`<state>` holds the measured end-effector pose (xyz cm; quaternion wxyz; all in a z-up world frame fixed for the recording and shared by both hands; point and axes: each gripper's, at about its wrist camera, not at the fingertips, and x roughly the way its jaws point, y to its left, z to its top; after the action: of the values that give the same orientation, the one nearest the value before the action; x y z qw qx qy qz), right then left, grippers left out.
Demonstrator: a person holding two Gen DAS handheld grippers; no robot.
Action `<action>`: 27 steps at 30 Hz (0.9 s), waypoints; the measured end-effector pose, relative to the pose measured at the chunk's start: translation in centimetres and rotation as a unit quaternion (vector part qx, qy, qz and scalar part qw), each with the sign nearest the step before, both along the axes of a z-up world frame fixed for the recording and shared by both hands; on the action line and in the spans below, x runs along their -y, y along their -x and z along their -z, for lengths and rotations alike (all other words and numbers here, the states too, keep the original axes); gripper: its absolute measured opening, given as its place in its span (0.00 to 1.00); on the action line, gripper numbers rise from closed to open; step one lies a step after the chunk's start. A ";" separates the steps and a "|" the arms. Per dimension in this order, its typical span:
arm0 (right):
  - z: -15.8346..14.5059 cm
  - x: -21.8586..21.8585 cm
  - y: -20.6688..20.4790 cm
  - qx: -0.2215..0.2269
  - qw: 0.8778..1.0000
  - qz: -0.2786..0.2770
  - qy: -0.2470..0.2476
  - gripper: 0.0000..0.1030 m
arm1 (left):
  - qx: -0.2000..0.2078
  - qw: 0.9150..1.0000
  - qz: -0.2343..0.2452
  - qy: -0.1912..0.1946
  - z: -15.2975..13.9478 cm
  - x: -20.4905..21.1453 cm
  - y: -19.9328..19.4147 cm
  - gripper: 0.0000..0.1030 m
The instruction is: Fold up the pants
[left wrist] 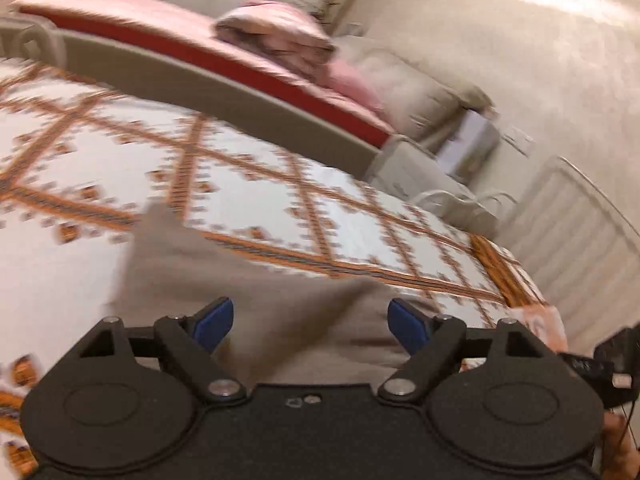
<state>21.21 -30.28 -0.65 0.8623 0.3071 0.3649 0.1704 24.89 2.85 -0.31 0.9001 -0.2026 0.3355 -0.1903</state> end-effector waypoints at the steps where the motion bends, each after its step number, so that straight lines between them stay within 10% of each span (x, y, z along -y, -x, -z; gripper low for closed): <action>1: 0.0 -0.8 -0.2 0.000 1.000 -0.014 -0.004 0.50 | -0.002 1.000 -0.010 -0.004 -0.1 -1.0 0.2 0.74; 17: 5.8 -6.6 -4.0 -0.135 0.976 -0.077 -0.155 0.42 | -0.019 0.996 -0.067 -0.050 -0.7 -10.8 4.0 0.75; 18: 5.6 -7.2 -4.4 -0.130 0.978 -0.077 -0.140 0.18 | -0.018 0.996 -0.066 -0.050 -0.7 -11.0 4.1 0.75; 24: 0.6 -6.3 -3.8 0.023 0.983 -0.053 -0.173 0.17 | -0.020 0.996 -0.062 -0.052 -0.4 -12.0 4.2 0.76; 27: 3.7 -5.3 -5.0 -0.068 0.993 -0.015 -0.096 0.17 | -0.023 0.996 -0.061 -0.055 -0.2 -12.3 4.0 0.76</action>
<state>26.20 -25.00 -4.37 0.7992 0.3940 0.4091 0.1967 20.86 15.15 -0.15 0.9117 -0.1779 0.3533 -0.1113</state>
